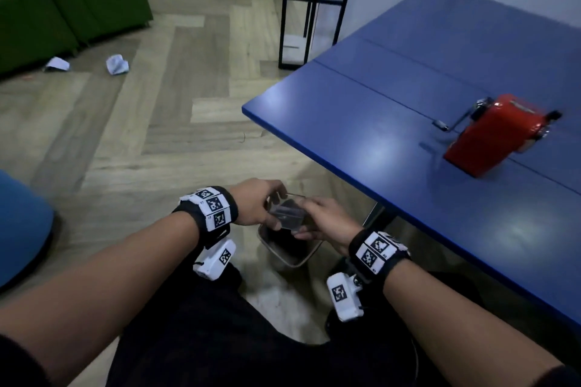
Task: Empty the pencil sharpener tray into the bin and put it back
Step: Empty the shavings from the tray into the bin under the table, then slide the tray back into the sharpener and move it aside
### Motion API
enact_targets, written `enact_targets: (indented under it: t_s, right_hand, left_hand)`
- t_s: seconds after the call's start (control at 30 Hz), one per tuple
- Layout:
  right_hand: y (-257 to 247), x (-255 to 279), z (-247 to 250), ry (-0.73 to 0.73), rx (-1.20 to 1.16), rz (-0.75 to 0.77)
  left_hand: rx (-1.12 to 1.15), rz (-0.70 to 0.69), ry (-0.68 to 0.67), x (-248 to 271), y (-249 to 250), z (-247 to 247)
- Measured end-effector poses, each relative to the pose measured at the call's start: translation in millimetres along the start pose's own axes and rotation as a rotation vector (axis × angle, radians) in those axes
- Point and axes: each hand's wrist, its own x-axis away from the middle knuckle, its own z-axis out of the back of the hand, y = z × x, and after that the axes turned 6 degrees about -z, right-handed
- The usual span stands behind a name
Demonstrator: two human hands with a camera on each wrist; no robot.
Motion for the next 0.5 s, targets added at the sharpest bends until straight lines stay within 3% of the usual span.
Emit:
enact_targets:
  t_s: [0.1, 0.2, 0.33, 0.5]
  right_hand:
    - [-7.0, 41.1, 6.6, -0.002, 0.206, 0.173]
    - [-20.3, 87.7, 16.3, 0.110, 0.464, 0.407]
    - [-32.8, 132.5, 35.4, 0.247, 0.466, 0.538]
    - [-41.2, 179.2, 75.3, 0.334, 0.392, 0.572]
  left_hand:
    - [-0.072, -0.047, -0.023, 22.2, 28.4, 25.2]
    - [-0.114, -0.102, -0.027, 37.0, 60.2, 48.3]
    - [-0.155, -0.198, -0.024, 46.0, 109.2, 71.2]
    - [-0.204, -0.320, -0.003, 39.4, 164.9, 88.9]
